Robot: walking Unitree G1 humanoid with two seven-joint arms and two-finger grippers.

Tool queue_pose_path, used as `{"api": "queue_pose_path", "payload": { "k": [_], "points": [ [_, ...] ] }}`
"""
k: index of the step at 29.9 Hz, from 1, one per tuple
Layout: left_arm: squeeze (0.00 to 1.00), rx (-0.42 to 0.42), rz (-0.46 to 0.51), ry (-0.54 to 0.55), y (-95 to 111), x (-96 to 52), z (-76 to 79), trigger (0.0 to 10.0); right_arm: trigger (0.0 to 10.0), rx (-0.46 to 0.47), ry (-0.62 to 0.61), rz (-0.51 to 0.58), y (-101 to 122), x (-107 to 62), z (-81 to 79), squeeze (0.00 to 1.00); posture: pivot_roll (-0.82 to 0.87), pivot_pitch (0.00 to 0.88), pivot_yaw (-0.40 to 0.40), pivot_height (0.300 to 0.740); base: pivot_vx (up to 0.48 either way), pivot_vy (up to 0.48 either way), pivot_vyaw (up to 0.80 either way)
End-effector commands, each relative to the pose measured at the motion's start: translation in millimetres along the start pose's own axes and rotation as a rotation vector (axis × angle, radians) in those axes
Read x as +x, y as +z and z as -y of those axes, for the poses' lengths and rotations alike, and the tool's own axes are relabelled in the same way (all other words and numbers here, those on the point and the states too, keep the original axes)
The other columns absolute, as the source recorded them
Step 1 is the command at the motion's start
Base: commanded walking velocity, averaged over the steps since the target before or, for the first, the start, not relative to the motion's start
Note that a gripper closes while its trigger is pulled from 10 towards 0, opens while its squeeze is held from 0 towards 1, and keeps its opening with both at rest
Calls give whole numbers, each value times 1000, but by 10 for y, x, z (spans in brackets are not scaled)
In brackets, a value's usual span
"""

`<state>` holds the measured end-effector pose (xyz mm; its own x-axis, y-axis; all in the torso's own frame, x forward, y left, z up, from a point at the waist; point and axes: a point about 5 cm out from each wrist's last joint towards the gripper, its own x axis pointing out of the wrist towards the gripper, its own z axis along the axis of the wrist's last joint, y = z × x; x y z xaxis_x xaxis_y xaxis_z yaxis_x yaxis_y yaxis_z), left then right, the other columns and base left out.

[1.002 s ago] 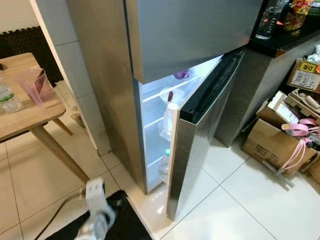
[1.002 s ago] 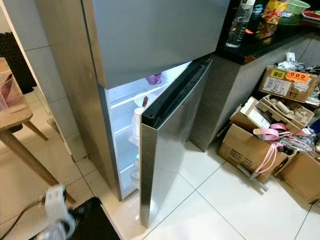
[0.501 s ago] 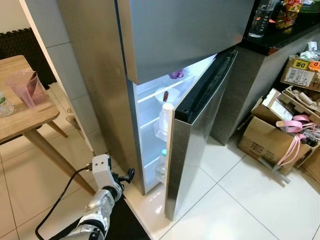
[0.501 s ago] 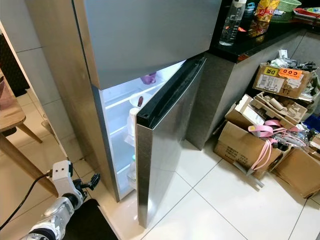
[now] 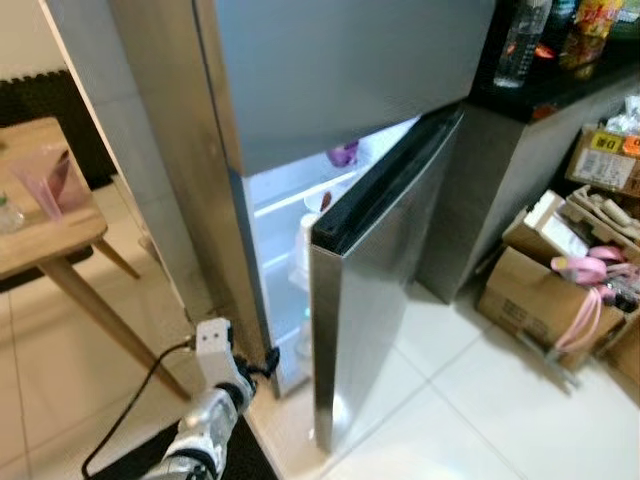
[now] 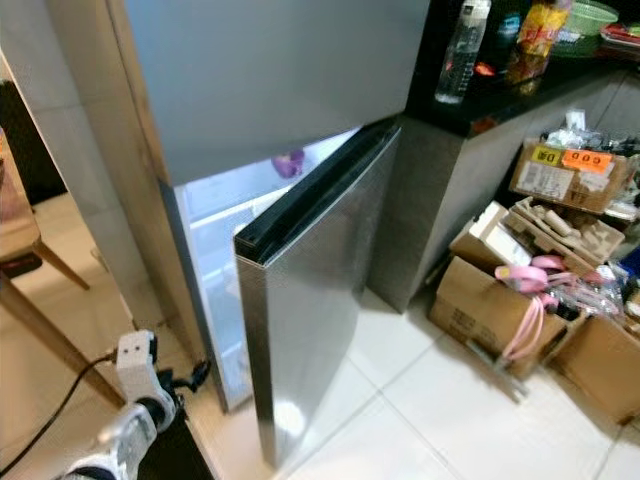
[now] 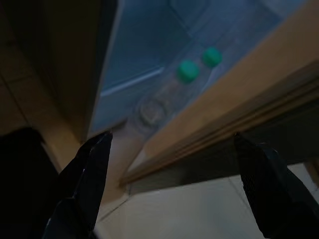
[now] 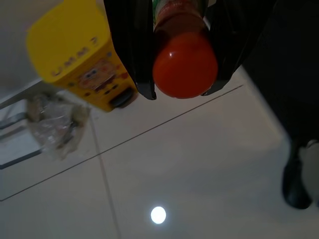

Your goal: Restocking fridge

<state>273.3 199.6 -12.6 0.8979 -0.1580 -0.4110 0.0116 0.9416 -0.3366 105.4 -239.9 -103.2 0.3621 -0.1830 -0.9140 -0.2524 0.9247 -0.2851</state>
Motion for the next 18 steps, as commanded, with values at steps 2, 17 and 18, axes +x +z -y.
{"api": "queue_pose_path", "payload": {
  "k": [2, 17, 18],
  "points": [
    [0, 7, -27, 5, -58, -16, -4, 10000, 10000, 8, -7, -16, -64, -9, 25, 0, -62, 0, -16, 740, 0, -424, 0],
    [0, 26, 7, 133, 25, -67, -192, 10000, 10000, 16, -1, -17, -70, -10, 2, 0, -63, 0, -14, 740, 0, 0, 0],
    [0, 26, 25, 156, 69, -73, -231, 10000, 10000, 17, -1, -16, -68, -10, 2, 0, -63, 0, -11, 740, 0, 0, 0]
  ]
}}
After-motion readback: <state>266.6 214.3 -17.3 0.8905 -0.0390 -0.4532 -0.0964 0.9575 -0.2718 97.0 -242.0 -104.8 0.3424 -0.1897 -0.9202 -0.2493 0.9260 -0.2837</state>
